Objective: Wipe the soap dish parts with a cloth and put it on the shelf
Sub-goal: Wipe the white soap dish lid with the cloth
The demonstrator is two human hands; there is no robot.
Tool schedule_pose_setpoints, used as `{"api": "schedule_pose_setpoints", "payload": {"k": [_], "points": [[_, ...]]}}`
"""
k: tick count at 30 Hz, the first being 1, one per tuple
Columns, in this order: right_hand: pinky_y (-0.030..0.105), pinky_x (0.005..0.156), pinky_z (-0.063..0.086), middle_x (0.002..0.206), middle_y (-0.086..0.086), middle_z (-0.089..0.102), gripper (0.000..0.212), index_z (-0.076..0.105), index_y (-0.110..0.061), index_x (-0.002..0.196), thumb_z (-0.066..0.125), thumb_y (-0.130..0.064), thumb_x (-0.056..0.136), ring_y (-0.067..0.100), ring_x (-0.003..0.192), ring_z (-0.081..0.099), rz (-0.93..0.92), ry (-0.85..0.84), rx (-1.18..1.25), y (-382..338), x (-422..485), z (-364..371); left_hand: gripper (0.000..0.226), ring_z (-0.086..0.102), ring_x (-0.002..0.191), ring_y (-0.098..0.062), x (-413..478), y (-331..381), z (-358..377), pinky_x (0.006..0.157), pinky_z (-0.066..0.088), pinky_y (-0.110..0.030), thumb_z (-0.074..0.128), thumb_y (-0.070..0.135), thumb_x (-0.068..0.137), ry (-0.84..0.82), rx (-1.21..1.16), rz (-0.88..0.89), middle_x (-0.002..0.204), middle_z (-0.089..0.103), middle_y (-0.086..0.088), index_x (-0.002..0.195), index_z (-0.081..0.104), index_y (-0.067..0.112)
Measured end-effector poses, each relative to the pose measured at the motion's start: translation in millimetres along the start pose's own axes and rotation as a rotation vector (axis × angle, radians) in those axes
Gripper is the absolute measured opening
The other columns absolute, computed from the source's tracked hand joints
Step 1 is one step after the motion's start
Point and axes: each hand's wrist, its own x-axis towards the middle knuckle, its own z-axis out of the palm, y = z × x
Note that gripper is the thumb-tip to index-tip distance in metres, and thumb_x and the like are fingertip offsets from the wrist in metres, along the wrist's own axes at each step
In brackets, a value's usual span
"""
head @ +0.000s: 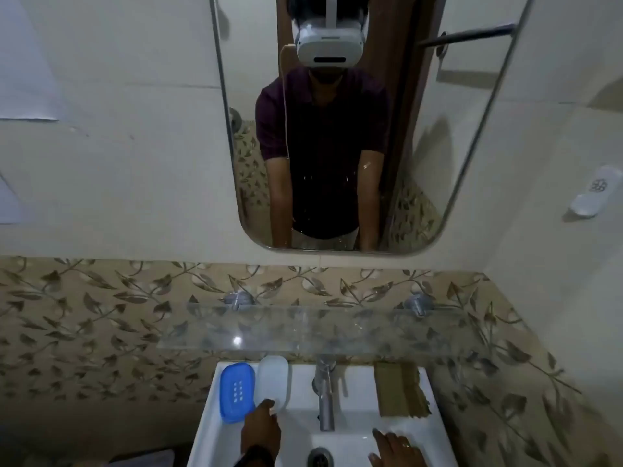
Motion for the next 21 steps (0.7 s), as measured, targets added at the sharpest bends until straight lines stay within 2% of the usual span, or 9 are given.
{"api": "schedule_pose_setpoints", "payload": {"k": [1,2,3,5,7,9,11,14,21], "points": [[0.032,0.122,0.0,0.164,-0.009,-0.003,0.051,-0.018,-0.023,0.152,-0.011,-0.036,0.103,0.013,0.152,-0.001,0.017,0.085,0.04,3,-4,6,0.037,0.052,0.134,-0.024,5,-2,2,0.119,0.032,-0.029,0.059,0.016,0.098,-0.006,-0.022,-0.009,0.145,0.055,-0.009,0.135,0.06,0.016],[0.032,0.121,-0.01,0.162,-0.012,-0.014,0.05,-0.018,-0.027,0.152,-0.01,-0.037,0.103,0.009,0.151,-0.009,0.078,-0.039,0.04,-1,-1,-1,0.037,0.052,0.134,-0.024,7,-2,2,0.119,0.033,-0.029,0.062,0.019,0.097,-0.001,-0.035,-0.021,0.145,0.056,-0.008,0.134,0.061,0.016],[0.034,0.121,-0.009,0.162,-0.012,-0.014,0.052,-0.014,-0.029,0.153,-0.004,-0.044,0.103,0.007,0.151,-0.006,0.121,-0.008,-0.098,-1,2,1,0.037,0.053,0.134,-0.022,7,-3,3,0.118,0.034,-0.028,0.063,0.022,0.097,-0.009,-0.028,-0.03,0.143,0.059,-0.007,0.133,0.062,0.018],[0.038,0.121,0.005,0.165,-0.006,0.007,0.071,-0.001,-0.03,0.156,-0.005,-0.064,0.093,0.009,0.149,0.013,0.215,-0.377,-0.169,9,-4,1,0.036,0.054,0.132,-0.021,7,-4,3,0.115,0.038,-0.028,0.065,0.028,0.096,-0.019,-0.015,-0.01,0.139,0.063,-0.004,0.131,0.064,0.019],[0.036,0.121,0.007,0.163,-0.009,0.011,0.085,0.002,-0.031,0.156,-0.015,-0.071,0.083,0.005,0.149,0.015,0.146,-0.355,-0.24,14,-4,-3,0.035,0.057,0.128,-0.02,6,-3,4,0.111,0.042,-0.028,0.066,0.032,0.096,-0.014,-0.01,0.005,0.134,0.067,-0.003,0.128,0.066,0.02],[0.037,0.12,0.018,0.163,-0.003,0.016,0.102,0.008,-0.028,0.156,-0.012,-0.079,0.07,0.017,0.147,0.024,0.243,-0.636,-0.183,6,-6,-10,0.033,0.061,0.123,-0.02,5,-4,4,0.107,0.045,-0.028,0.066,0.035,0.095,0.018,-0.003,0.022,0.128,0.07,-0.002,0.124,0.069,0.02],[0.038,0.119,0.022,0.162,0.006,0.019,0.085,0.01,-0.026,0.156,0.012,-0.076,0.087,0.026,0.146,0.027,0.254,-0.846,-0.157,3,-8,-10,0.031,0.063,0.118,-0.021,4,-7,2,0.103,0.047,-0.029,0.067,0.036,0.095,0.048,0.017,0.035,0.123,0.073,-0.004,0.12,0.072,0.019],[0.036,0.12,0.019,0.162,0.008,0.018,0.06,0.01,-0.026,0.156,0.032,-0.047,0.104,0.025,0.148,0.022,0.265,-0.853,-0.034,0,-12,-13,0.029,0.065,0.112,-0.021,-2,-13,-1,0.095,0.048,-0.027,0.066,0.037,0.095,0.074,0.058,0.071,0.116,0.074,-0.007,0.116,0.075,0.019],[0.029,0.115,0.029,0.151,0.003,0.039,0.06,0.037,-0.021,0.147,0.035,-0.058,0.099,0.016,0.14,0.037,0.289,-0.656,0.127,-20,-47,-2,0.019,0.068,0.099,-0.024,-33,-28,-13,0.082,0.048,-0.029,0.067,0.034,0.094,0.106,0.143,0.217,0.1,0.076,-0.008,0.098,0.079,0.02]]}}
